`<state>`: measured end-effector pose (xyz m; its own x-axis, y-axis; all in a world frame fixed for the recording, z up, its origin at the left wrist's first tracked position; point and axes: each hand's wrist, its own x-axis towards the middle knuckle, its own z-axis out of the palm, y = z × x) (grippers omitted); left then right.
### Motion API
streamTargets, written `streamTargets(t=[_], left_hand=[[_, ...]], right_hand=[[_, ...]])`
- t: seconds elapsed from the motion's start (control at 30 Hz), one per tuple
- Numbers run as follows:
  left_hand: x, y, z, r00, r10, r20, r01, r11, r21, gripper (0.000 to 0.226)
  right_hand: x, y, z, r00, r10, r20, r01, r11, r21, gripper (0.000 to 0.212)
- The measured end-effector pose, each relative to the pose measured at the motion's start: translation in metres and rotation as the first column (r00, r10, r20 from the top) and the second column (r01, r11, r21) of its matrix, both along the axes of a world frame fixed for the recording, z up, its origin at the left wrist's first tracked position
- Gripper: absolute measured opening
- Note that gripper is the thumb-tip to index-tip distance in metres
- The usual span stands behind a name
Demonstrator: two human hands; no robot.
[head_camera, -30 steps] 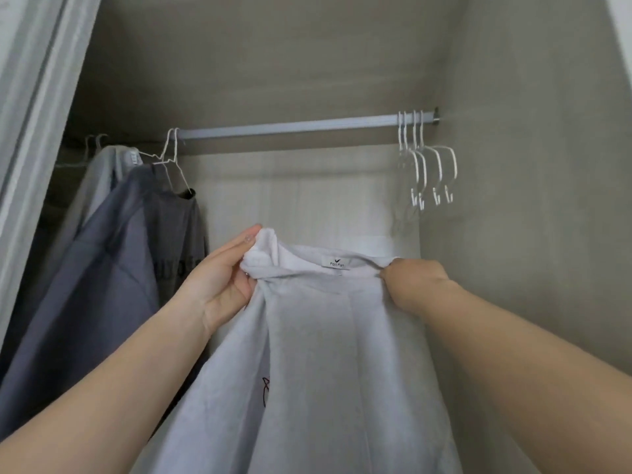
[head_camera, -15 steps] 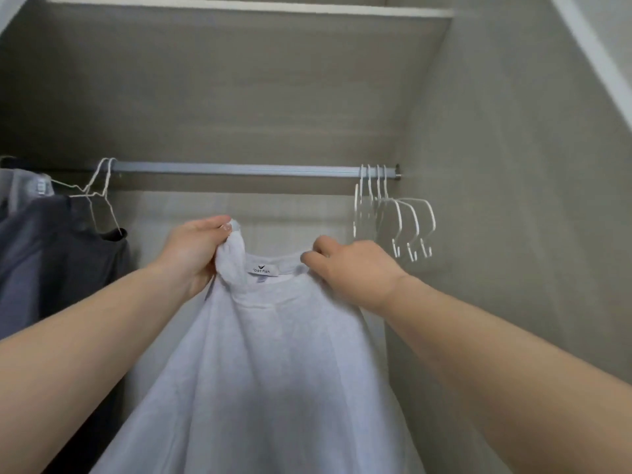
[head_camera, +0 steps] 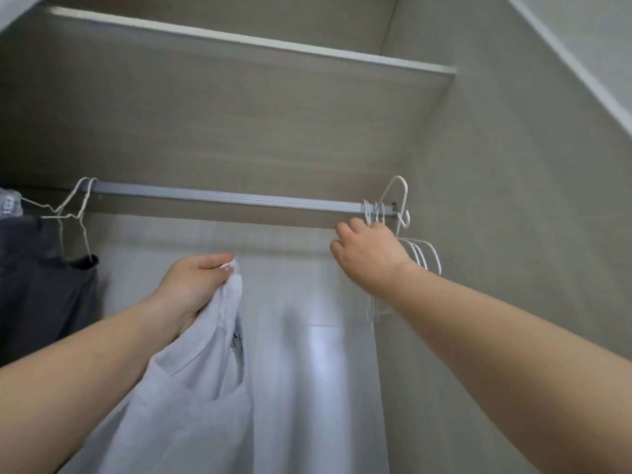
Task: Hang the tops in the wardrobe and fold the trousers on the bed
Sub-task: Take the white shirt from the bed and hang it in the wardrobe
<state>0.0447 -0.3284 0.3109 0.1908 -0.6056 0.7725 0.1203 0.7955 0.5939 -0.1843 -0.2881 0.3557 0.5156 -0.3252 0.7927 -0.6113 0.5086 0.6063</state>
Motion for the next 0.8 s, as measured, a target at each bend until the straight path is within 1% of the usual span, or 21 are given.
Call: streamTargets(t=[0.03,0.07,0.1,0.13,0.2,0.23,0.27,0.37,0.53,0.63,0.73,0.8], left_hand=[[0.002,-0.003,0.001,1.0,0.006,0.003,-0.006,1.0,-0.004,0.035],[0.005,-0.005,0.003,1.0,0.011,0.004,-0.011,1.0,-0.007,0.035],[0.007,-0.007,0.004,1.0,0.013,0.007,-0.013,1.0,-0.005,0.035],[0.008,-0.009,0.005,1.0,0.01,0.012,-0.01,1.0,-0.001,0.034],[0.011,-0.012,0.008,1.0,-0.007,0.017,0.007,1.0,0.002,0.033],[0.011,-0.013,0.009,1.0,-0.01,0.019,0.01,1.0,0.0,0.032],[0.012,-0.014,0.009,1.0,-0.01,0.021,0.01,1.0,-0.003,0.032],[0.011,-0.018,0.009,0.999,0.003,0.032,-0.003,1.0,-0.012,0.032],[0.006,-0.024,0.007,0.999,-0.031,0.036,0.031,1.0,-0.002,0.03],[0.002,-0.031,0.006,0.998,-0.046,0.048,0.045,0.999,0.012,0.03],[0.0,-0.033,0.003,0.995,-0.031,0.09,0.029,0.999,0.023,0.03],[0.001,-0.036,0.003,0.994,-0.011,0.111,0.008,1.0,0.027,0.03]], right_hand=[[0.001,0.0,0.003,1.0,-0.021,-0.013,0.02,0.999,-0.031,0.021],[0.002,0.0,0.008,1.0,-0.024,0.008,0.024,0.997,-0.075,0.023],[0.001,0.002,0.013,0.994,-0.077,0.077,0.083,0.994,-0.077,0.026],[-0.002,0.0,0.018,0.981,-0.158,0.113,0.168,0.983,-0.08,0.034],[-0.008,0.001,0.027,0.916,-0.301,0.267,0.316,0.949,-0.012,0.044],[-0.012,0.003,0.028,0.881,-0.32,0.348,0.335,0.942,0.019,0.044],[-0.016,0.003,0.029,0.866,-0.312,0.392,0.316,0.947,0.057,0.043],[-0.027,-0.003,0.027,0.885,-0.242,0.397,0.21,0.97,0.123,0.036],[-0.036,-0.003,0.027,0.901,-0.177,0.397,0.162,0.984,0.073,0.036],[-0.035,0.001,0.028,0.901,-0.068,0.428,0.073,0.997,0.006,0.038],[-0.032,0.002,0.026,0.927,0.055,0.372,-0.03,0.997,-0.074,0.033],[-0.026,0.004,0.022,0.942,0.11,0.317,-0.087,0.993,-0.084,0.029]])
